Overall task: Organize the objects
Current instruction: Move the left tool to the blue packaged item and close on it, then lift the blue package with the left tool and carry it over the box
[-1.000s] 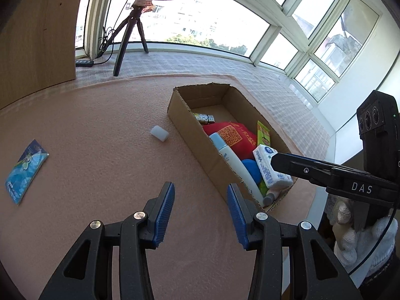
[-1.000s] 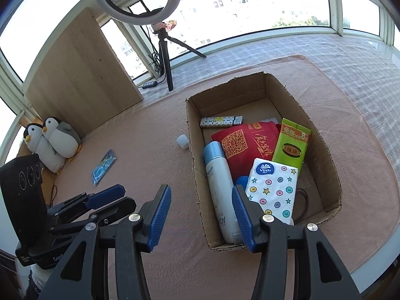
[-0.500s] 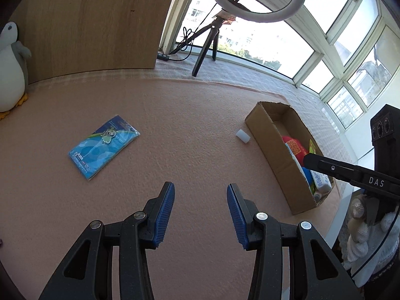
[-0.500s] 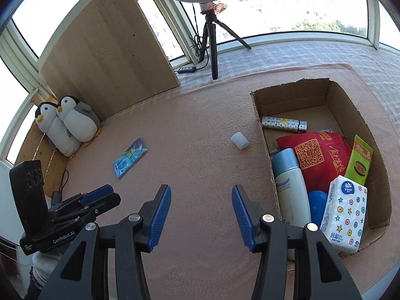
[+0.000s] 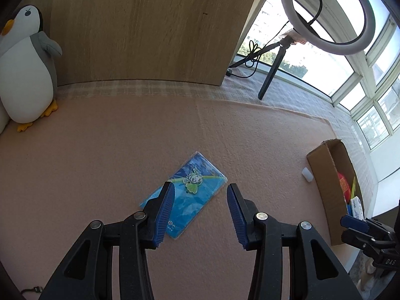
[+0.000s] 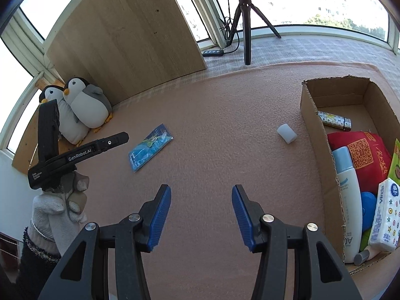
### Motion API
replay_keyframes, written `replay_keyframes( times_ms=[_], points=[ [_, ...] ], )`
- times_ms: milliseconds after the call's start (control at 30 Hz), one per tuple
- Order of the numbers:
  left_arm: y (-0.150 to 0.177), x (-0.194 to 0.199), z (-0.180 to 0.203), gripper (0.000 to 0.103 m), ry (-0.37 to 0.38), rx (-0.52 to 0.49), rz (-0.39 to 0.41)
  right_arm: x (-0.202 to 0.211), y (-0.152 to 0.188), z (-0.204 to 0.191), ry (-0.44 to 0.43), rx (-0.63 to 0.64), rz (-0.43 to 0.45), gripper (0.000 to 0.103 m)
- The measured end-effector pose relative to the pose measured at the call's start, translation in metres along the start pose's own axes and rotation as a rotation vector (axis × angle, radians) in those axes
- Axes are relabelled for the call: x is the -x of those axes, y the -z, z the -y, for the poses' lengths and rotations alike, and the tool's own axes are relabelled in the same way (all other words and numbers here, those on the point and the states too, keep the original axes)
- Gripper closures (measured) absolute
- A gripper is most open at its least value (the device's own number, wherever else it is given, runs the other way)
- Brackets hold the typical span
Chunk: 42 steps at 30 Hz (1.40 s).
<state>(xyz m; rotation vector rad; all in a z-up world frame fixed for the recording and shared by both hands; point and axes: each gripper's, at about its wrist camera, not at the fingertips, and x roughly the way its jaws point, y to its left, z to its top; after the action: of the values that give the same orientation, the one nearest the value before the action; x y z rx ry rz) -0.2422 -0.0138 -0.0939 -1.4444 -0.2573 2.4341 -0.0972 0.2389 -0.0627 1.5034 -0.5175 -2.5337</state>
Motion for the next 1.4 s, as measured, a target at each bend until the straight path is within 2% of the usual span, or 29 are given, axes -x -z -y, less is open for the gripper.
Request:
replay_keyframes(
  times_ms=[133, 300, 467, 733, 1000, 1067, 1167, 1267, 1400],
  points=[
    [-0.015, -0.031, -0.010, 0.057, -0.009, 0.019, -0.039, -0.005, 0.005, 0.002, 0.010, -0.013, -0.015, 0.056],
    [-0.019, -0.063, -0.014, 0.057, -0.032, 0.017, -0.082, -0.005, 0.009, 0.006, 0.019, -0.025, -0.024, 0.056],
    [-0.012, -0.077, -0.014, 0.071, -0.025, 0.004, -0.114, -0.004, 0.009, 0.013, 0.023, -0.043, -0.024, 0.056],
    [0.015, -0.070, -0.002, 0.075, 0.014, 0.020, -0.084, -0.008, 0.008, 0.015, 0.009, -0.047, -0.029, 0.056],
    [0.073, -0.051, 0.032, 0.076, 0.043, 0.050, -0.062, -0.013, 0.011, 0.017, -0.012, -0.039, -0.042, 0.056],
    [0.089, -0.046, 0.044, 0.082, 0.024, 0.037, -0.051, -0.016, 0.013, 0.020, -0.020, -0.046, -0.049, 0.056],
    [0.108, -0.039, 0.057, 0.082, 0.011, 0.013, -0.037, -0.022, 0.016, 0.024, -0.033, -0.051, -0.064, 0.056],
    [0.113, -0.037, 0.062, 0.082, 0.014, 0.014, -0.042, -0.029, 0.018, 0.026, -0.046, -0.050, -0.085, 0.056],
    [0.111, -0.034, 0.054, 0.082, 0.042, 0.076, -0.051, -0.042, 0.012, 0.023, -0.067, -0.025, -0.113, 0.056]
  ],
)
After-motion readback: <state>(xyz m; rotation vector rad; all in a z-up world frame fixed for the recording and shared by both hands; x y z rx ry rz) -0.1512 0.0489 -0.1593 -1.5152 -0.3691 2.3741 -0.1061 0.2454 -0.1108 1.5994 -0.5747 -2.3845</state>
